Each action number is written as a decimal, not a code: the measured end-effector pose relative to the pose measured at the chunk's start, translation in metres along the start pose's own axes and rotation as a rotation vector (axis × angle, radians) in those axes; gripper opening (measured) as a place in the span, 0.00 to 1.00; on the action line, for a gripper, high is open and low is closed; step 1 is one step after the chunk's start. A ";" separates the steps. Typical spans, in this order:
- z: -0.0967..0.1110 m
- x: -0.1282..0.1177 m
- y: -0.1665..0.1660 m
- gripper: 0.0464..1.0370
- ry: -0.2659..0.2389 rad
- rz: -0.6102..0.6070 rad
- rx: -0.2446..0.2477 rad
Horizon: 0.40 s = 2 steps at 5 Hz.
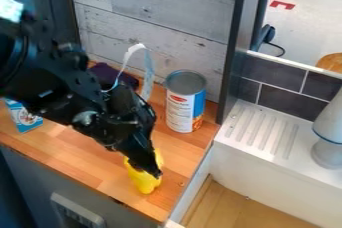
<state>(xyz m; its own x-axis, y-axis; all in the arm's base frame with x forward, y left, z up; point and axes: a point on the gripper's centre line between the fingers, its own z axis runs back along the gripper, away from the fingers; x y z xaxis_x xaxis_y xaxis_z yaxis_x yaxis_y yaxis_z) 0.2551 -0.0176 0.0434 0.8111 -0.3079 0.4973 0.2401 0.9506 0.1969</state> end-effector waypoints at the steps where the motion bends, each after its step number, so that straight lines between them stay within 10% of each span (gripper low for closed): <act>1: 0.016 0.003 0.007 0.89 -0.049 0.020 -0.024; 2: 0.034 0.007 0.014 0.97 -0.097 0.041 -0.055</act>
<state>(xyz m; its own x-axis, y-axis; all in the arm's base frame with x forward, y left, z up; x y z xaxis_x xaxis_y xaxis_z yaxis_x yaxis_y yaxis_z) 0.2464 -0.0080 0.0783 0.7661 -0.2686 0.5839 0.2387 0.9624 0.1295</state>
